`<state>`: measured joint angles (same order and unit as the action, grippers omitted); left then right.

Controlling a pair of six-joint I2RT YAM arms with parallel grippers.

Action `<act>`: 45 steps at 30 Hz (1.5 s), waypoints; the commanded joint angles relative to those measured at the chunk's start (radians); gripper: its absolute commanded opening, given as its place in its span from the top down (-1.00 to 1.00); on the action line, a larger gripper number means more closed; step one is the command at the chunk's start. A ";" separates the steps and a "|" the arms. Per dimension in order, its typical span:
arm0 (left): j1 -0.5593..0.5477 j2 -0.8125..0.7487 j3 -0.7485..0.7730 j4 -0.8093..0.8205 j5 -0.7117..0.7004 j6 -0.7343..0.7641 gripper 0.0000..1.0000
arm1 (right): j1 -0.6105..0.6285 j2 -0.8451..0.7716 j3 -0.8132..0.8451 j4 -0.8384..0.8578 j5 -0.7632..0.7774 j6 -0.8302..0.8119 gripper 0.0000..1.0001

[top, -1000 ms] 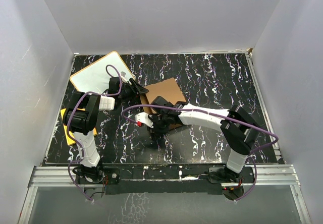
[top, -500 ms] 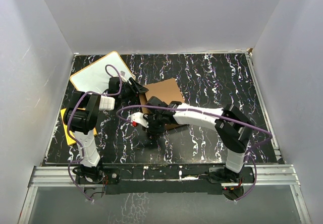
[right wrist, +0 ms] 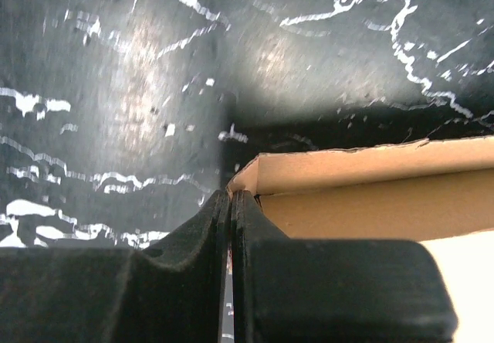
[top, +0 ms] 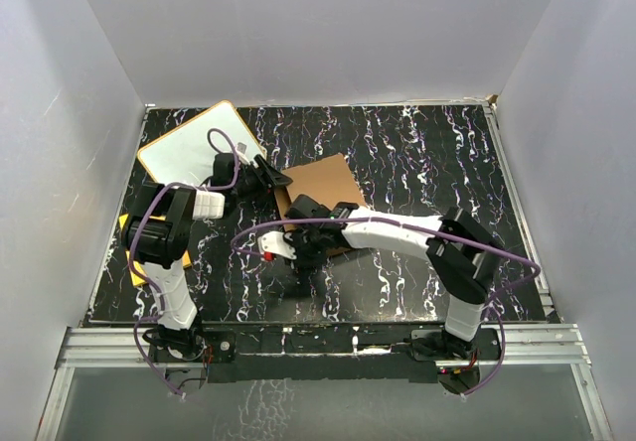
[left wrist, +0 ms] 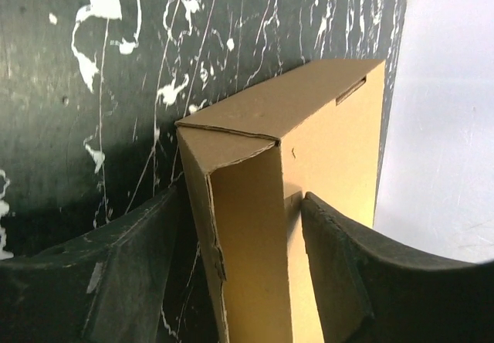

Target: Fold the paper box

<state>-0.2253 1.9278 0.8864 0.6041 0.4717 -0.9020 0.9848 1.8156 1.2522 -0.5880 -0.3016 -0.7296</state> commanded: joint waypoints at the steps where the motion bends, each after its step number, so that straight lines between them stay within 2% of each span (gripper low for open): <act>1: -0.022 -0.043 -0.057 -0.246 0.031 0.087 -0.26 | -0.046 -0.080 -0.090 -0.036 0.008 -0.128 0.85; 8: -0.021 -0.132 -0.099 -0.288 0.038 0.096 -0.49 | -0.115 -0.159 -0.164 -0.104 -0.066 -0.270 0.85; 14: -0.019 -0.299 -0.179 -0.306 0.005 0.115 -0.64 | -0.159 -0.195 -0.175 -0.171 -0.119 -0.386 0.85; 17: -0.019 -0.381 -0.192 -0.326 -0.003 0.147 -0.65 | -0.170 -0.205 -0.179 -0.211 -0.142 -0.454 0.85; 22: -0.018 -0.513 -0.191 -0.350 -0.038 0.329 -0.64 | -0.195 -0.231 -0.200 -0.268 -0.164 -0.559 0.85; 27: -0.019 -0.591 -0.203 -0.319 -0.055 0.411 -0.63 | -0.218 -0.253 -0.214 -0.327 -0.183 -0.672 0.84; 32: -0.022 -0.574 -0.193 -0.293 -0.026 0.476 -0.53 | -0.229 -0.259 -0.227 -0.378 -0.194 -0.785 0.85; 38: -0.038 -0.516 -0.190 -0.235 -0.046 0.602 -0.45 | -0.234 -0.253 -0.229 -0.387 -0.193 -0.816 0.85; 41: -0.038 -0.477 -0.158 -0.208 -0.029 0.600 -0.47 | -0.236 -0.250 -0.229 -0.393 -0.192 -0.829 0.84; 45: -0.039 -0.380 -0.047 -0.283 0.009 0.568 -0.48 | -0.241 -0.245 -0.226 -0.398 -0.183 -0.844 0.85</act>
<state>-0.2596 1.4868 0.7258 0.3431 0.4351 -0.3443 0.7502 1.5936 1.0355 -0.9436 -0.4610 -1.5238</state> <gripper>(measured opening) 0.739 0.086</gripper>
